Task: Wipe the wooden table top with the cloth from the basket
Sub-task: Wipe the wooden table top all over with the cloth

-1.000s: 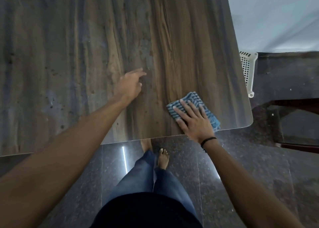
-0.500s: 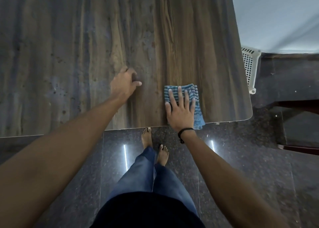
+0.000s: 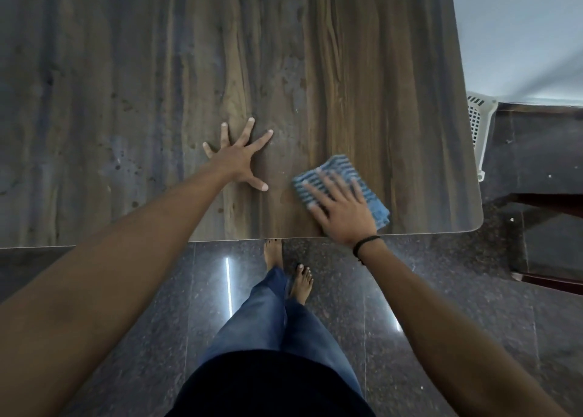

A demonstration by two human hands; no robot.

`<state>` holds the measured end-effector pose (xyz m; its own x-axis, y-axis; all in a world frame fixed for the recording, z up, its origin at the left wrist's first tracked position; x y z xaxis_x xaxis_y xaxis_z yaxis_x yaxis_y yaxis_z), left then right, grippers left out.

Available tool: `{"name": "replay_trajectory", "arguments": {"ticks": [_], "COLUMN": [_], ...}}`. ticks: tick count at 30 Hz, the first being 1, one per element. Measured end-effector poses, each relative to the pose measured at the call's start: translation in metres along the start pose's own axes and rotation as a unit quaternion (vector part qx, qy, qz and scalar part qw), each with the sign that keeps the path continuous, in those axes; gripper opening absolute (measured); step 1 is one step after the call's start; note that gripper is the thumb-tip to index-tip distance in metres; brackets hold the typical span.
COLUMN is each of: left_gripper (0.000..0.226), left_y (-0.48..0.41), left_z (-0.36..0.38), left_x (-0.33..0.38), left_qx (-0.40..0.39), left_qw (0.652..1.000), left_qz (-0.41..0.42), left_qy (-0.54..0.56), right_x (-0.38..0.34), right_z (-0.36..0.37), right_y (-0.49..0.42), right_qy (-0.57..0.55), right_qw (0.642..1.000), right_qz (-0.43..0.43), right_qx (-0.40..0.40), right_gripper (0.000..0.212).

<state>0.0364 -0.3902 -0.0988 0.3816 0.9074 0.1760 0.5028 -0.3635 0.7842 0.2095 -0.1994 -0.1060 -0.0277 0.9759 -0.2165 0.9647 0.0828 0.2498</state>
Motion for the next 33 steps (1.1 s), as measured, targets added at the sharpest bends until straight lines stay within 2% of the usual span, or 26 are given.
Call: {"name": "replay_trajectory", "arguments": {"ticks": [2,3,4,6,7,8,9,12,13,15,17,18,19,21,22,23,26,27,28,31,32,33], "left_gripper": [0.13,0.13,0.13,0.131,0.132,0.132,0.134,0.137,0.138,0.137,0.136,0.136,0.136,0.139,0.14,0.141,0.142,0.142,0.142,0.142,0.143,0.143], "left_y": [0.002,0.002,0.002,0.0,-0.001,-0.002,-0.003,-0.009,-0.01,-0.014,-0.018,-0.019,-0.02,-0.022,-0.022,-0.022,-0.021,-0.021,-0.022,-0.023,-0.023,-0.024], "left_z": [-0.006,-0.009,-0.012,-0.015,-0.016,-0.016,-0.017,-0.022,-0.025,-0.033,-0.042,-0.046,-0.048,-0.05,-0.051,-0.052,-0.054,-0.054,-0.055,-0.054,-0.054,-0.054], "left_x": [-0.012,-0.017,-0.02,-0.025,-0.027,-0.029,-0.031,-0.03,-0.029,-0.028,-0.028,-0.028,-0.029,-0.027,-0.027,-0.027,-0.027,-0.027,-0.027,-0.029,-0.03,-0.031], "left_qx": [-0.015,-0.021,-0.026,-0.03,-0.029,-0.026,-0.023,-0.029,-0.03,-0.029,-0.032,-0.034,-0.037,-0.039,-0.038,-0.035,-0.03,-0.029,-0.027,-0.02,-0.018,-0.016], "left_qw": [1.0,1.0,1.0,0.999,0.999,1.0,1.0,0.999,0.999,0.999,0.999,0.999,0.999,0.999,0.999,0.999,0.999,0.999,0.999,0.999,0.999,0.999], "left_qz": [-0.006,-0.004,-0.001,0.005,0.007,0.01,0.012,0.022,0.023,0.022,0.019,0.018,0.016,0.012,0.01,0.009,0.011,0.012,0.015,0.021,0.025,0.029], "left_qy": [-0.002,-0.003,-0.005,-0.01,-0.013,-0.014,-0.015,-0.014,-0.013,-0.017,-0.019,-0.017,-0.016,-0.015,-0.014,-0.013,-0.016,-0.017,-0.017,-0.012,-0.012,-0.013], "right_x": [0.022,0.014,-0.004,-0.032,-0.03,-0.019,-0.005,0.014,0.003,-0.019,-0.01,0.003,0.016,0.029,0.021,0.008,-0.008,0.0,0.01,0.022,0.012,0.0], "right_z": [-0.004,-0.001,0.002,0.009,0.007,0.002,-0.005,-0.013,-0.011,-0.007,-0.014,-0.018,-0.024,-0.028,-0.026,-0.023,-0.022,-0.026,-0.033,-0.036,-0.034,-0.03], "right_y": [-0.002,-0.003,-0.006,-0.008,-0.009,-0.014,-0.022,-0.046,-0.052,-0.06,-0.061,-0.065,-0.072,-0.083,-0.087,-0.09,-0.088,-0.09,-0.096,-0.113,-0.116,-0.117], "right_qy": [-0.065,-0.079,-0.065,-0.012,0.004,0.013,0.003,-0.08,-0.076,-0.032,0.004,0.006,-0.012,-0.06,-0.067,-0.059,-0.029,-0.019,-0.018,-0.066,-0.061,-0.038], "right_qw": [0.977,0.965,0.971,0.998,1.0,1.0,1.0,0.969,0.966,0.989,0.999,1.0,0.997,0.974,0.964,0.966,0.995,0.997,0.996,0.968,0.97,0.984], "right_qz": [0.2,0.246,0.229,0.068,0.006,-0.013,0.017,0.233,0.247,0.141,0.031,0.03,0.075,0.214,0.253,0.249,0.1,0.075,0.086,0.238,0.234,0.173], "right_qx": [0.038,0.044,0.039,-0.001,-0.017,-0.016,-0.004,0.033,0.031,0.013,-0.007,-0.004,0.009,0.035,0.042,0.037,-0.009,-0.01,0.001,0.033,0.027,0.01], "right_gripper": [0.055,0.056,0.057,0.056,0.056,0.055,0.055,0.056,0.057,0.057,0.056,0.056,0.056,0.057,0.057,0.058,0.058,0.058,0.057,0.057,0.057,0.057]}}
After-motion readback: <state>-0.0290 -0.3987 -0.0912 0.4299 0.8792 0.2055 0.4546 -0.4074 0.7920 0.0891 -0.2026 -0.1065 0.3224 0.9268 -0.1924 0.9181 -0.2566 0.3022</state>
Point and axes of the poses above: each hand's wrist, its own y-axis away from the middle knuckle, its own z-axis out of the palm, x = y × z, the point moved 7 cm from there along -y, towards the middle knuckle, and after that the axes turned 6 degrees about -x, right-handed, at the moved point
